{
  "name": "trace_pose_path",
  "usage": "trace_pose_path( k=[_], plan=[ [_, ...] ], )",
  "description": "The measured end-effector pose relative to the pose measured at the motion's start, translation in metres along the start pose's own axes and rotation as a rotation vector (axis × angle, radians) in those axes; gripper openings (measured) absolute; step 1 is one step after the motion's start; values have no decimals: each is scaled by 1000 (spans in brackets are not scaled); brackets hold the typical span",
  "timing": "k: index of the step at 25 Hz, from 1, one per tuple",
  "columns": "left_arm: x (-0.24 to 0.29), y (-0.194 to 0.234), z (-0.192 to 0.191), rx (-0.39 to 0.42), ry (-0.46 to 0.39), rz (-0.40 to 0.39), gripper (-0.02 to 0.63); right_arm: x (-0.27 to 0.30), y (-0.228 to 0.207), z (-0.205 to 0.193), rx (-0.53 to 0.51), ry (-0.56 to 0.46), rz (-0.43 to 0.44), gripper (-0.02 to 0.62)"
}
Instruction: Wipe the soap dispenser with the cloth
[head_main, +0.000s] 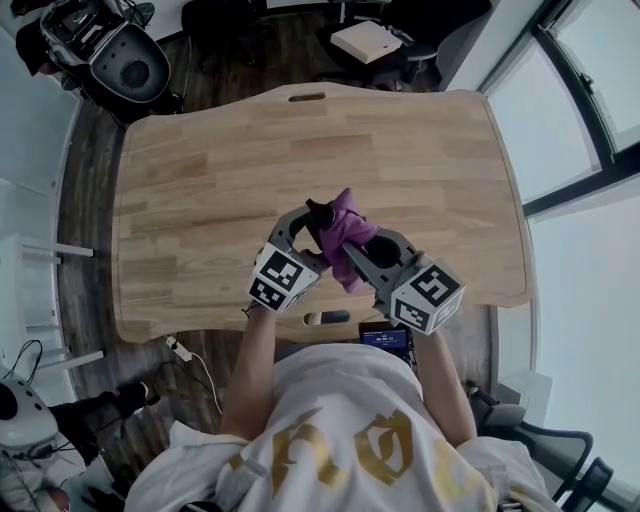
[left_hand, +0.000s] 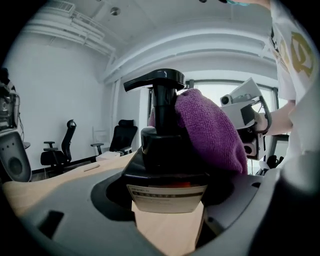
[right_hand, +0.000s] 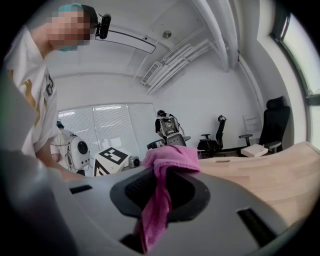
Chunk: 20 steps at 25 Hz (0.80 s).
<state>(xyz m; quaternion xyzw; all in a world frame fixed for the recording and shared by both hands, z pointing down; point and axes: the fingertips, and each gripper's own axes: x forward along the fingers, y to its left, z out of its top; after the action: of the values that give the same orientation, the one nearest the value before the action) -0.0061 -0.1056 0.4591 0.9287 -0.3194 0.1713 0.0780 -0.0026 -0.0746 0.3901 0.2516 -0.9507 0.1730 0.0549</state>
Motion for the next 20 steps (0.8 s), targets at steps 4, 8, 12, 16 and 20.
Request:
trace_pose_path(
  k=[4,8,12,16,20],
  plan=[
    [0,-1,5,6,-5,-12,357,-5,-9,5,7,-11,-30,57],
    [2,-7,10,10,-24,-34,357,-10,-15,10,-6,-13,-46,57],
    [3,-10,10,10,-23,-54,357,-11,-20,11,-3,-16,-51,57],
    [3,-14,7,4,-16,-70,357,-13,-23,9,8,-17,-61,57],
    [5,-19,3,31,-3,-104,357,-17,-31,13,-6,-17,-89,57]
  ],
)
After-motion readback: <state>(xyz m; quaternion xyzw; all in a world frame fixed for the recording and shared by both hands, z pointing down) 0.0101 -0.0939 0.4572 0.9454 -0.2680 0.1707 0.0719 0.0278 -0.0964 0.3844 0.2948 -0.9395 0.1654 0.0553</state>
